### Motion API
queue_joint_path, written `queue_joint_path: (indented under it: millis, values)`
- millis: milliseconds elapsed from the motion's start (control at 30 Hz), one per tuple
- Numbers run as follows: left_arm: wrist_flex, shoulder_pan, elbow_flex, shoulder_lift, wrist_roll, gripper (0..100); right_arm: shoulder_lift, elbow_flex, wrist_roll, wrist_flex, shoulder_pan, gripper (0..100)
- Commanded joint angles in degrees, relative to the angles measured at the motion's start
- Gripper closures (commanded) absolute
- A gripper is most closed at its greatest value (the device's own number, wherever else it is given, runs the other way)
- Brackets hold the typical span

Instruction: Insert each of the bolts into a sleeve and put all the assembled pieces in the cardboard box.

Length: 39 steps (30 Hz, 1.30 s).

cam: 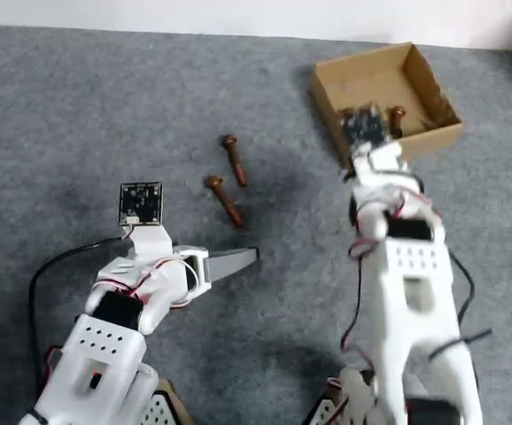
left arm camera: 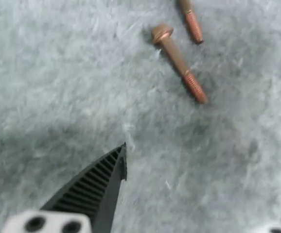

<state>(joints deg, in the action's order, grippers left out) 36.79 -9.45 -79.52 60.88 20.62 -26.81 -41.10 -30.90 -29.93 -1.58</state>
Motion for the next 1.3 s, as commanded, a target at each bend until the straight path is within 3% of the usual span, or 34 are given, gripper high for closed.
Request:
queue_joint_path:
  millis: [0, 633, 1067, 1267]
  values:
    - [-1.8, 0.5, 0.2, 0.5, -0.4, 49, 8.0, 13.1, -1.0, 1.8, 1.9, 99.3]
    - [-1.9, 0.0, 0.2, 0.5, -4.2, 49, 48.7, 56.6, -0.4, 1.5, 2.5, 99.3]
    - [-1.9, 0.0, 0.2, 0.5, -4.3, 49, 70.0, 82.2, 22.2, -9.7, 4.4, 99.3]
    - [-1.9, 0.0, 0.2, 0.5, -4.3, 49, 77.5, 93.6, 27.2, -17.6, 5.2, 98.8]
